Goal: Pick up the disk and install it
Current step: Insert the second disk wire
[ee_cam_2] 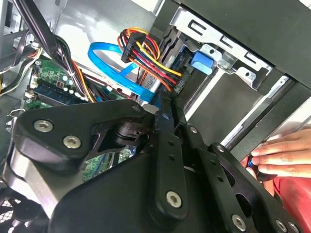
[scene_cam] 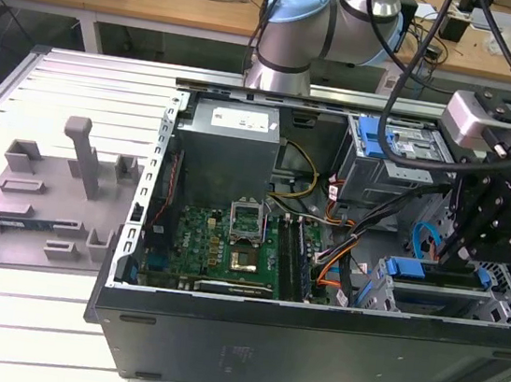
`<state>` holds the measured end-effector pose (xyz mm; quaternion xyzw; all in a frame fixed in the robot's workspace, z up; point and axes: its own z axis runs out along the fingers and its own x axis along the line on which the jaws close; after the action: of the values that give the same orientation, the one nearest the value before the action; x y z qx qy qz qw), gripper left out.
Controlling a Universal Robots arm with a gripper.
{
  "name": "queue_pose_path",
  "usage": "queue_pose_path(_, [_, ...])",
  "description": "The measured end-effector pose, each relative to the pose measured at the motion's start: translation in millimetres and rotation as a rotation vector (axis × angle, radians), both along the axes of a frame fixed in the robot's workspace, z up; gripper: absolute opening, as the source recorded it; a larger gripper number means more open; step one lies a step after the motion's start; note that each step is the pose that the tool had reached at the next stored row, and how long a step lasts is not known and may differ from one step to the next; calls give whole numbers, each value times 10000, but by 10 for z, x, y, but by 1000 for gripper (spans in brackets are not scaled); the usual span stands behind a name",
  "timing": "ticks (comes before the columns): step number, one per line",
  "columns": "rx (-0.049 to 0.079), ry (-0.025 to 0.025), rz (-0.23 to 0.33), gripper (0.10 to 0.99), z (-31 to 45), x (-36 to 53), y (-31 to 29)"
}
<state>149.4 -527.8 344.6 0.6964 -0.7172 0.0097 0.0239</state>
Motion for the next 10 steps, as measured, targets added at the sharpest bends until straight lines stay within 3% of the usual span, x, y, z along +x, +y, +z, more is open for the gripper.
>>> queue_pose_path(9, [4, 4, 142, 173, -58, 0, 0])
queue_pose_path(10, [0, -1, 143, 231, 18, -1, 0])
